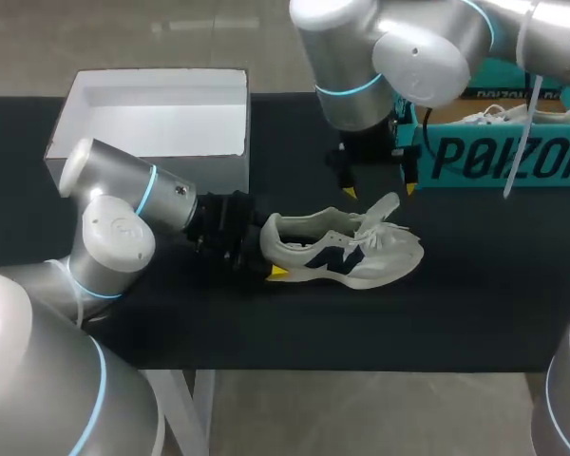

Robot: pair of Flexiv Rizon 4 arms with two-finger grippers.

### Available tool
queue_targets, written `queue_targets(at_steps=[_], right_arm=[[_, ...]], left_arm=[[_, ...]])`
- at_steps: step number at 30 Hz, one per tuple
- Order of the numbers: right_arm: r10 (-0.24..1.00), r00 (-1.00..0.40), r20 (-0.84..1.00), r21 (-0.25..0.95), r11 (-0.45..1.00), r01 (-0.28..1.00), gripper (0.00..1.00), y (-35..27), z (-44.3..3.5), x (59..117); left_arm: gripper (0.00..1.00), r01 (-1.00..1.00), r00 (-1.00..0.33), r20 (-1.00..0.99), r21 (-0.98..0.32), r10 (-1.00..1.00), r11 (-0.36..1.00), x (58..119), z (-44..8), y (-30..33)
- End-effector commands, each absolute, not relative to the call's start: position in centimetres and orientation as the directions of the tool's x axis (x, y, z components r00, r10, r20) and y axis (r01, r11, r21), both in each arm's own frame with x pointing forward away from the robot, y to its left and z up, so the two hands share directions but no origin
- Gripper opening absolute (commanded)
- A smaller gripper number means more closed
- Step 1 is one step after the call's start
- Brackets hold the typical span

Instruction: Take the shoe out of the shoebox, open the shoe tongue, remove and reinsert the insole, then place the shoe into the shoebox

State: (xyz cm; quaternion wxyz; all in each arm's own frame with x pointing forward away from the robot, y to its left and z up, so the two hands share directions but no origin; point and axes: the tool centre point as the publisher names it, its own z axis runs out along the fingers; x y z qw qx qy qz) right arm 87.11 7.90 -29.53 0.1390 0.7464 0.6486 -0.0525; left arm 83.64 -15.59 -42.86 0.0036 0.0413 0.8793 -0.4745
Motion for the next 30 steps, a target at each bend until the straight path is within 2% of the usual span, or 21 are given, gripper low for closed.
queue_targets(at_steps=[1,3,5,16,18,19,21,22,23,26,28,30], right_arm=[[0.737,-0.674,0.057,0.015,0.674,0.739,1.0,7.1,-26.7,85.7],[0.563,-0.82,0.107,-0.008,0.825,0.565,1.0,7.0,-25.8,84.9],[0.309,-0.944,0.116,-0.045,0.951,0.306,1.0,6.7,-25.2,83.3],[0.309,-0.944,0.116,-0.045,0.951,0.306,1.0,6.7,-25.2,83.3],[0.331,-0.939,0.096,-0.032,0.944,0.329,1.0,6.5,-26.2,81.7],[0.279,-0.956,0.091,-0.006,0.96,0.28,1.0,6.8,-26.7,81.5],[0.134,-0.99,0.053,-0.04,0.99,0.132,0.13,8.1,-27.0,81.5],[0.06,-0.997,0.039,-0.083,0.995,0.056,0.0,8.7,-26.9,81.6],[-0.083,-0.996,0.029,-0.11,0.99,-0.086,0.0,10.0,-26.7,81.8],[-0.242,-0.97,0.01,-0.165,0.957,-0.24,0.0,12.2,-26.5,81.7],[-0.343,-0.939,0.014,-0.15,0.928,-0.341,0.0,13.5,-26.4,81.8],[-0.387,-0.922,0.02,-0.176,0.906,-0.384,0.0,14.5,-26.3,82.1]], left_arm=[[0.0,0.077,-0.997,-0.048,-0.835,0.068,0.545,83.6,-43.0,-15.6],[0.0,0.077,-0.997,-0.048,-0.835,0.068,0.545,83.6,-43.0,-15.6],[0.0,0.077,-0.997,-0.048,-0.835,0.068,0.545,83.6,-43.0,-15.6],[0.0,0.077,-0.997,-0.048,-0.835,0.068,0.545,83.6,-43.0,-15.6],[0.0,0.077,-0.997,-0.048,-0.835,0.068,0.545,83.6,-43.0,-15.6],[0.0,0.077,-0.997,-0.048,-0.835,0.068,0.545,83.6,-43.0,-15.6],[0.0,0.077,-0.997,-0.048,-0.835,0.068,0.545,83.6,-43.0,-15.6],[0.0,0.077,-0.997,-0.048,-0.835,0.068,0.545,83.6,-43.0,-15.6],[0.0,0.077,-0.997,-0.048,-0.835,0.068,0.545,83.6,-43.0,-15.6],[0.0,0.077,-0.997,-0.048,-0.835,0.068,0.545,83.6,-43.0,-15.6],[0.0,0.077,-0.997,-0.048,-0.835,0.068,0.545,83.6,-43.0,-15.6],[0.0,0.077,-0.997,-0.048,-0.835,0.068,0.545,83.6,-43.0,-15.6]])
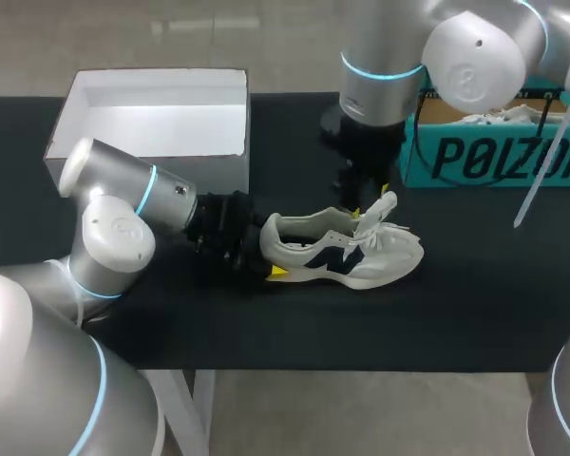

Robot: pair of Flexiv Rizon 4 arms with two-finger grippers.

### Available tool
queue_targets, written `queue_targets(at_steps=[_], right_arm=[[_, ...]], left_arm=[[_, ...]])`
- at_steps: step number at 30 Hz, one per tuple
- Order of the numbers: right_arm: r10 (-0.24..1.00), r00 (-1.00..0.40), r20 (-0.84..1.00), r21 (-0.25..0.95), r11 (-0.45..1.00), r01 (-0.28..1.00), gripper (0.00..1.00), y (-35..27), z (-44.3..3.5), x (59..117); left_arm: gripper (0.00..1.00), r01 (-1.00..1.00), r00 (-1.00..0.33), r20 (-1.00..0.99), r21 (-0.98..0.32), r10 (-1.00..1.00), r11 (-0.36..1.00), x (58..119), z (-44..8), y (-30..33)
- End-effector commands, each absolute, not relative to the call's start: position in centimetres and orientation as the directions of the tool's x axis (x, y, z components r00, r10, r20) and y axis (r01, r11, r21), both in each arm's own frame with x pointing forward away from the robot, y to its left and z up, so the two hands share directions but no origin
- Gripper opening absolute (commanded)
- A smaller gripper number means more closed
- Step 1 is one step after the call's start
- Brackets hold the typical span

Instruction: Take the shoe out of the shoebox, open the shoe tongue, remove and reinsert the insole, then place the shoe into the shoebox

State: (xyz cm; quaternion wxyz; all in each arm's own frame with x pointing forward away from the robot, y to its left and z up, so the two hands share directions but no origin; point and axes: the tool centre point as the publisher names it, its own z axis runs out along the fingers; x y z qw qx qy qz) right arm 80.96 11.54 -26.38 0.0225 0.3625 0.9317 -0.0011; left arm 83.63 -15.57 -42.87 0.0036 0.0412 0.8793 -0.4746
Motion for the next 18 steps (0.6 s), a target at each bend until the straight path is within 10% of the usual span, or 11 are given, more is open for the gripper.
queue_targets(at_steps=[1,18], right_arm=[[-0.422,-0.906,0.021,-0.158,0.894,-0.42,0.0,14.9,-26.3,82.2],[-0.546,-0.838,-0.006,-0.094,0.835,-0.543,0.0,15.9,-27.1,82.9]], left_arm=[[0.0,0.077,-0.997,-0.048,-0.835,0.068,0.545,83.6,-43.0,-15.6],[0.0,0.077,-0.997,-0.048,-0.835,0.068,0.545,83.6,-43.0,-15.6]])
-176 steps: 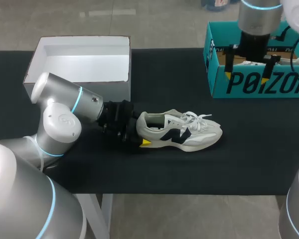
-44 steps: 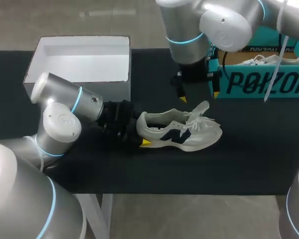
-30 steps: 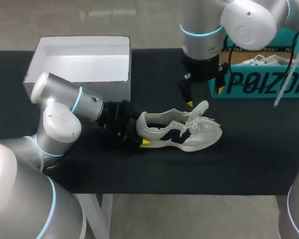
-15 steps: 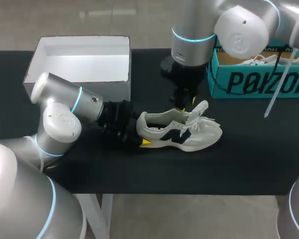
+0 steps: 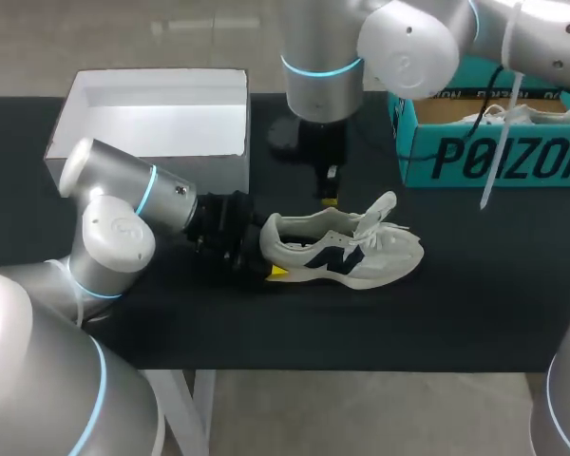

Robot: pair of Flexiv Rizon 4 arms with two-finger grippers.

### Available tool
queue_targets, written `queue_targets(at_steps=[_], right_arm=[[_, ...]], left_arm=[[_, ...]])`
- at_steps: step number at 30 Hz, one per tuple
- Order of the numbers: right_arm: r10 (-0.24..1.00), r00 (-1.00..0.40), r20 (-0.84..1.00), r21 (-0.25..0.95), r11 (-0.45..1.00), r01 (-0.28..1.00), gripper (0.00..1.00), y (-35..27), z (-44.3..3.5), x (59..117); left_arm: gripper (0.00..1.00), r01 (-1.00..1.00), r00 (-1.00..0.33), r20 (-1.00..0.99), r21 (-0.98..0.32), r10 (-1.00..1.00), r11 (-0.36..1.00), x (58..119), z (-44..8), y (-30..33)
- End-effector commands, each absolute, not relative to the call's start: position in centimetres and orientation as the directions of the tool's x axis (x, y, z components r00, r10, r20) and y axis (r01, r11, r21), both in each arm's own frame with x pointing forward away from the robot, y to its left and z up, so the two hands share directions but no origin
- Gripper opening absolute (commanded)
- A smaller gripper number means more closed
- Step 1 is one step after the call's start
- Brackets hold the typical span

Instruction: Take the shoe out of the shoebox, open the shoe tongue, remove and reinsert the insole, then place the shoe into the shoebox

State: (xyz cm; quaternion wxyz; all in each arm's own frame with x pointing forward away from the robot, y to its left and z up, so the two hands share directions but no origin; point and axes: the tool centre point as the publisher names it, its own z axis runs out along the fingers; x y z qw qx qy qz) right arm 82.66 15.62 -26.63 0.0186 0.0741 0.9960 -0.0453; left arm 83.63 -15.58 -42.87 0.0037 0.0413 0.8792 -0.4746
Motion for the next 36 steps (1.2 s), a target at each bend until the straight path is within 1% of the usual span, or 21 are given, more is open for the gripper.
queue_targets(at_steps=[1,11,13,16,17,21,24,26,27,36], right_arm=[[-0.543,-0.839,-0.012,-0.092,0.836,-0.54,0.0,15.9,-27.4,83.0],[-0.504,-0.862,-0.057,-0.162,0.856,-0.49,0.0,16.9,-31.2,84.7],[-0.489,-0.871,-0.054,-0.183,0.862,-0.472,0.0,16.9,-31.8,84.6],[-0.444,-0.894,-0.059,-0.179,0.886,-0.428,0.0,16.5,-32.8,84.5],[-0.432,-0.9,-0.05,-0.201,0.887,-0.415,0.0,16.4,-33.1,84.4],[-0.34,-0.939,-0.043,-0.244,0.915,-0.32,0.0,15.7,-33.8,84.4],[-0.219,-0.975,-0.036,-0.208,0.956,-0.207,0.0,15.0,-34.1,84.5],[-0.169,-0.985,-0.024,-0.209,0.965,-0.16,0.0,14.9,-34.0,84.5],[-0.192,-0.981,-0.03,-0.194,0.964,-0.182,0.0,15.0,-33.8,84.5],[-0.192,-0.981,-0.03,-0.194,0.964,-0.182,0.0,15.0,-33.8,84.5]], left_arm=[[0.0,0.077,-0.997,-0.048,-0.835,0.068,0.545,83.6,-43.0,-15.6],[0.0,0.077,-0.997,-0.048,-0.835,0.068,0.545,83.6,-43.0,-15.6],[0.0,0.077,-0.997,-0.048,-0.835,0.068,0.545,83.6,-43.0,-15.6],[0.0,0.077,-0.997,-0.048,-0.835,0.068,0.545,83.6,-43.0,-15.6],[0.0,0.077,-0.997,-0.048,-0.835,0.068,0.545,83.6,-43.0,-15.6],[0.0,0.077,-0.997,-0.048,-0.835,0.068,0.545,83.6,-43.0,-15.6],[0.0,0.077,-0.997,-0.048,-0.835,0.068,0.545,83.6,-43.0,-15.6],[0.0,0.077,-0.997,-0.048,-0.835,0.068,0.545,83.6,-43.0,-15.6],[0.0,0.077,-0.997,-0.048,-0.835,0.068,0.545,83.6,-43.0,-15.6],[0.0,0.077,-0.997,-0.048,-0.835,0.068,0.545,83.6,-43.0,-15.6]])
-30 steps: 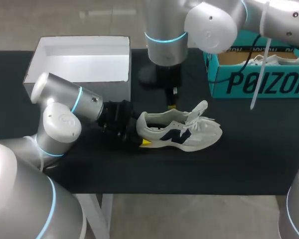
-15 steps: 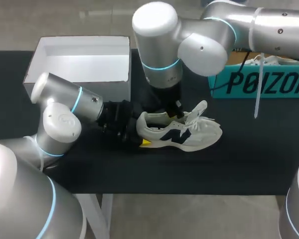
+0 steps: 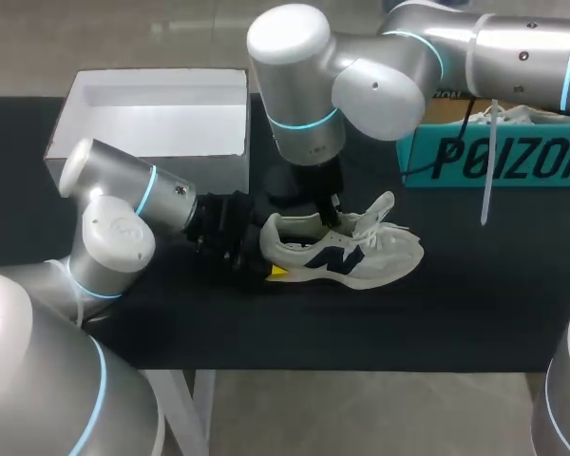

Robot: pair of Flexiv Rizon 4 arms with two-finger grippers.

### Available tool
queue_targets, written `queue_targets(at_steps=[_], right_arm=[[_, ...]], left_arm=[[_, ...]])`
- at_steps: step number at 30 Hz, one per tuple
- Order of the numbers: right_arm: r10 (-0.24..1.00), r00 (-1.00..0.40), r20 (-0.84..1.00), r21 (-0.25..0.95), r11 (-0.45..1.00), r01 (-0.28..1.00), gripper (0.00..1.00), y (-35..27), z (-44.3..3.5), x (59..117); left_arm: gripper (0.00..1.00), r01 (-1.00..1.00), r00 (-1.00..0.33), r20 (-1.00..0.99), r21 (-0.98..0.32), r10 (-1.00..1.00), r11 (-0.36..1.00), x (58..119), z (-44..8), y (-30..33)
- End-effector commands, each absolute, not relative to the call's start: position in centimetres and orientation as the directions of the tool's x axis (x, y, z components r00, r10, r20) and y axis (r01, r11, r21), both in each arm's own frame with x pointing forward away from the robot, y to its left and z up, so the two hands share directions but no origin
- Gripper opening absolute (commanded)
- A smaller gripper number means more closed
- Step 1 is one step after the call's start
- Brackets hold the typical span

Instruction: Take the shoe out of the shoebox, open the shoe tongue, remove and reinsert the insole, then place the shoe into the shoebox

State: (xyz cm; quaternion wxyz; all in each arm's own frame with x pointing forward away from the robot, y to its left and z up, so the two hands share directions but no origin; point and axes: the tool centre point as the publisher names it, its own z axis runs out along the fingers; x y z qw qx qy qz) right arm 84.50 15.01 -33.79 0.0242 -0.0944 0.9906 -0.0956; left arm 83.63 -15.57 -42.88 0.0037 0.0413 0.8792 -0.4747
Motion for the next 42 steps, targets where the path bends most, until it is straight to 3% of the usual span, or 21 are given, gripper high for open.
queue_targets(at_steps=[1,5,13,30,42], right_arm=[[-0.192,-0.981,-0.03,-0.194,0.964,-0.182,0.0,15.0,-33.8,84.5],[-0.192,-0.981,-0.03,-0.194,0.964,-0.182,0.0,15.0,-33.8,84.5],[-0.169,-0.979,-0.111,-0.076,0.984,-0.161,0.0,16.0,-35.1,84.4],[-0.153,-0.984,-0.095,-0.129,0.982,-0.141,0.0,15.4,-37.5,86.3],[-0.124,-0.992,-0.038,-0.07,0.99,-0.121,0.0,16.4,-39.0,84.5]], left_arm=[[0.0,0.077,-0.997,-0.048,-0.835,0.068,0.545,83.6,-43.0,-15.6],[0.0,0.077,-0.997,-0.048,-0.835,0.068,0.545,83.6,-43.0,-15.6],[0.0,0.077,-0.997,-0.048,-0.835,0.068,0.545,83.6,-43.0,-15.6],[0.0,0.077,-0.997,-0.048,-0.835,0.068,0.545,83.6,-43.0,-15.6],[0.0,0.077,-0.997,-0.048,-0.835,0.068,0.545,83.6,-43.0,-15.6]])
